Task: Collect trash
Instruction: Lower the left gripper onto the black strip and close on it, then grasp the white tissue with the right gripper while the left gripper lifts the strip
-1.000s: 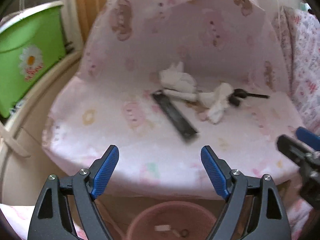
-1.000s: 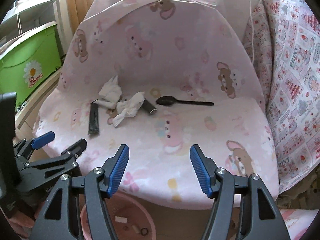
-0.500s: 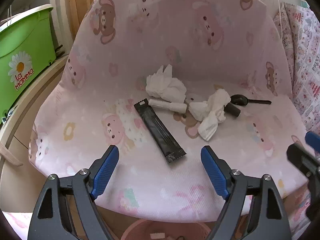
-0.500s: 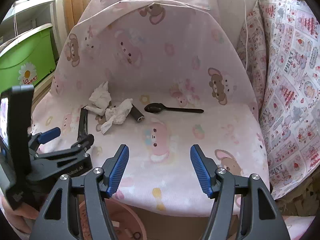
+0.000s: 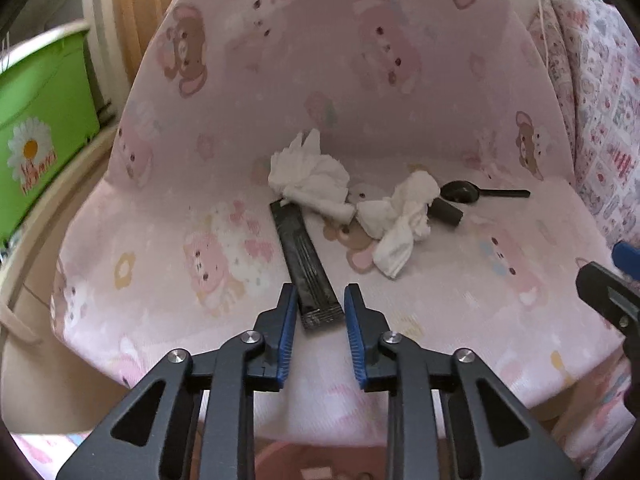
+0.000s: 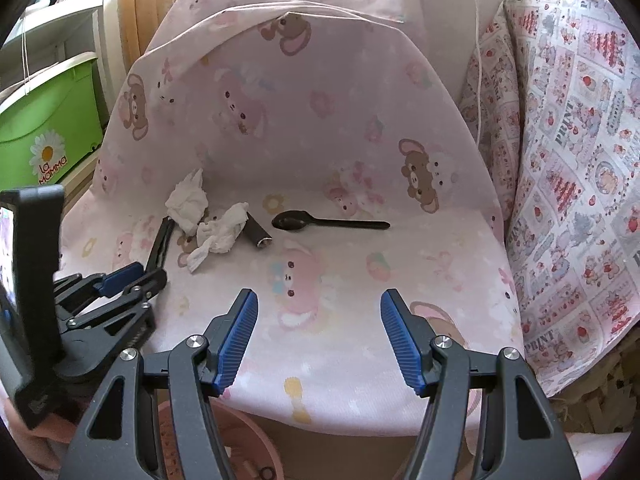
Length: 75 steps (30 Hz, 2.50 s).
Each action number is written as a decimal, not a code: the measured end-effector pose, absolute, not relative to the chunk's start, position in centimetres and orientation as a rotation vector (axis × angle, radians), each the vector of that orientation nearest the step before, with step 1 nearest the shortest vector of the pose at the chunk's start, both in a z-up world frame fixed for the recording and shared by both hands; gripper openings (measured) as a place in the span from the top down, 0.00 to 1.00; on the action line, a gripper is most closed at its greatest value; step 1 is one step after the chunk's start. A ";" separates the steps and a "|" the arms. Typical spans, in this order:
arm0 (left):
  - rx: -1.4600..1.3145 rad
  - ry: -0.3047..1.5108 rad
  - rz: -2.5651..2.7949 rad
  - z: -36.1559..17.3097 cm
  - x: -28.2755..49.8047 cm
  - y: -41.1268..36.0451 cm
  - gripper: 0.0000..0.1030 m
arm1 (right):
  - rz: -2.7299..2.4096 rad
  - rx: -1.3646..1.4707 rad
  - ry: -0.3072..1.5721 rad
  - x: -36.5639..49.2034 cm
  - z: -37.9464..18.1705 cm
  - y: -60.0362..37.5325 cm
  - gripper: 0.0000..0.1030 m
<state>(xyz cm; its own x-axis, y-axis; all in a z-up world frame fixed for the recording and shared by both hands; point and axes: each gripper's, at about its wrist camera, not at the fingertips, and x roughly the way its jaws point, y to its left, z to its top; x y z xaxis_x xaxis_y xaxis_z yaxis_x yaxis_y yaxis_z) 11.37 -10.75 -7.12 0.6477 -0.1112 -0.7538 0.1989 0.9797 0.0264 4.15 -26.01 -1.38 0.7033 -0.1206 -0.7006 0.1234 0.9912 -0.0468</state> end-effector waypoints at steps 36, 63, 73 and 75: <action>0.094 0.836 -0.211 -7.4 13.5 -10.0 0.85 | -0.116 -0.020 0.810 4.7 -2.5 -25.0 0.36; -0.049 0.727 -0.104 -1.5 9.5 -2.1 0.85 | 0.077 0.340 0.838 11.6 -3.7 -23.1 0.57; -0.075 0.741 -0.103 -1.5 9.7 -1.4 0.84 | 0.007 0.383 0.860 15.1 -6.4 -22.1 0.82; -0.082 0.738 -0.101 -1.4 9.6 -1.2 0.84 | -0.009 0.404 0.852 15.4 -6.7 -22.2 0.85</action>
<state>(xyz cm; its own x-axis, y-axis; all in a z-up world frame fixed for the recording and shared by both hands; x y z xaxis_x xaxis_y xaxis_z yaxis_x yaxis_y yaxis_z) 9.61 -1.21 -1.43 0.7354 -0.1205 -0.6669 0.0626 0.9919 -0.1102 15.39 -22.22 -6.67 0.6630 0.1520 -0.7330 0.1673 0.9243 0.3431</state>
